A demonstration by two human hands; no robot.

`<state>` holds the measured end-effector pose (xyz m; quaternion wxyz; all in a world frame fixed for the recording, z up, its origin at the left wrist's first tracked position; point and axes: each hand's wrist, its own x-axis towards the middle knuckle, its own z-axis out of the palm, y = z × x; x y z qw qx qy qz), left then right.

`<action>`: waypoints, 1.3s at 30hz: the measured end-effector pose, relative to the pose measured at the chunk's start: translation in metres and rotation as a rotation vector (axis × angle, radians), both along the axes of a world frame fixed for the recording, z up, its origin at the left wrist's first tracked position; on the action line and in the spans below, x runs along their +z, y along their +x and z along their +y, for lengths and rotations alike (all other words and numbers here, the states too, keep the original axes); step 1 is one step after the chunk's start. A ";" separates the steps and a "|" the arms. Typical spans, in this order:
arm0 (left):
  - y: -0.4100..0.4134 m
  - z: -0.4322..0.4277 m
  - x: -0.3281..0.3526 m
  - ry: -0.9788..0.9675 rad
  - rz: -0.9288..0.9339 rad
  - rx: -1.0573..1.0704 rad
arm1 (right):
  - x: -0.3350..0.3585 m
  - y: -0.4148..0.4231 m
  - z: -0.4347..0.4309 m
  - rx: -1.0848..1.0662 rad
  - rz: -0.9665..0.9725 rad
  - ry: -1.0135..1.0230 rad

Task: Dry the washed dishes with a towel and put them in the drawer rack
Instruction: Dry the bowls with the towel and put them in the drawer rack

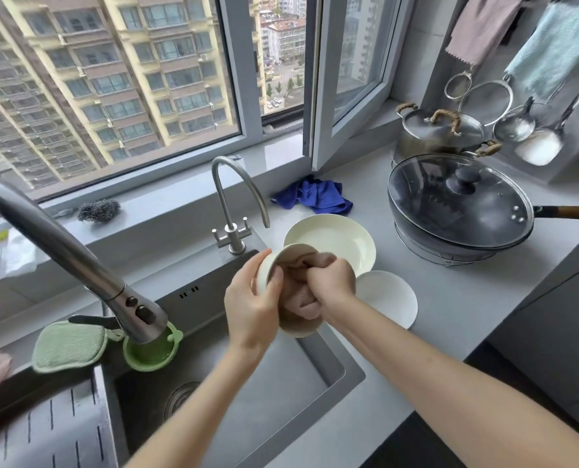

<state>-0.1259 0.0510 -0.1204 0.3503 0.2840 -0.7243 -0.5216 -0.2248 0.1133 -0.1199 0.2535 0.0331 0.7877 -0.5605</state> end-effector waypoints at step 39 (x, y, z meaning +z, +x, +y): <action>0.003 -0.029 0.003 0.941 -0.100 -0.162 | 0.028 0.005 0.032 1.065 1.234 0.107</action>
